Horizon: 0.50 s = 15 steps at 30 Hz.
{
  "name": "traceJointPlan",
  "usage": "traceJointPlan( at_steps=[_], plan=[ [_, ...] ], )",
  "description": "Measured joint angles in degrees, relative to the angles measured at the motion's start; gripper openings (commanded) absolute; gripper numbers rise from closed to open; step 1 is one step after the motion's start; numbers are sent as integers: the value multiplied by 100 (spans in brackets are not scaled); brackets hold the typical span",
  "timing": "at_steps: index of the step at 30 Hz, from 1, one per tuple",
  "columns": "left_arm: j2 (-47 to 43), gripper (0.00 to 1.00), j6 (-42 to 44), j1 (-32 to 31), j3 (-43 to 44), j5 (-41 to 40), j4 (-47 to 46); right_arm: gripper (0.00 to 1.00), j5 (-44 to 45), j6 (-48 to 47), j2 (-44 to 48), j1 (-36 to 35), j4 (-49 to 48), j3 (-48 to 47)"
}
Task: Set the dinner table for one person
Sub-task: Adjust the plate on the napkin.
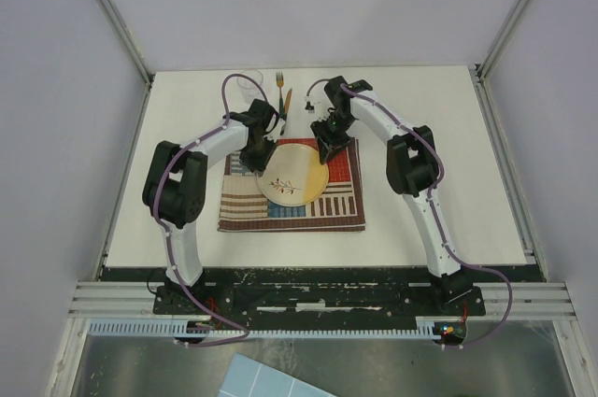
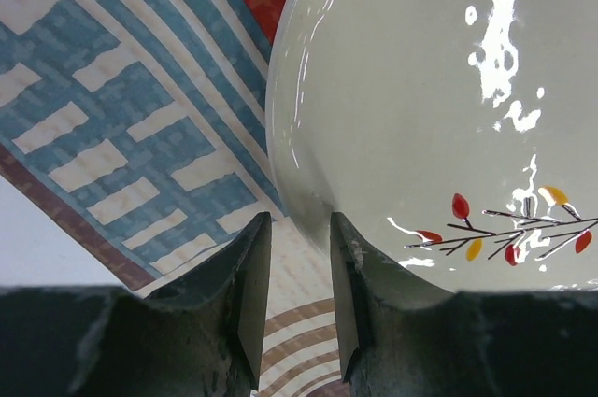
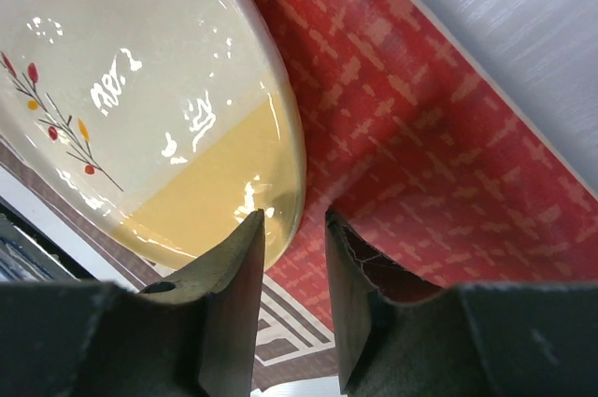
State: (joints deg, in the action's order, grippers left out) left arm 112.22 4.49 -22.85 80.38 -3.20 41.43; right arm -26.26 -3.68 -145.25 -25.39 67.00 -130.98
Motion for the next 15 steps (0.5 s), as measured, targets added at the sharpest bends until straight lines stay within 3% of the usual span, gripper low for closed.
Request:
traceJointPlan(
  at_steps=[15],
  plan=[
    [203, 39, -144, 26, 214, 315, 37, 40, -413, 87, -107, 0, 9, -111]
  ],
)
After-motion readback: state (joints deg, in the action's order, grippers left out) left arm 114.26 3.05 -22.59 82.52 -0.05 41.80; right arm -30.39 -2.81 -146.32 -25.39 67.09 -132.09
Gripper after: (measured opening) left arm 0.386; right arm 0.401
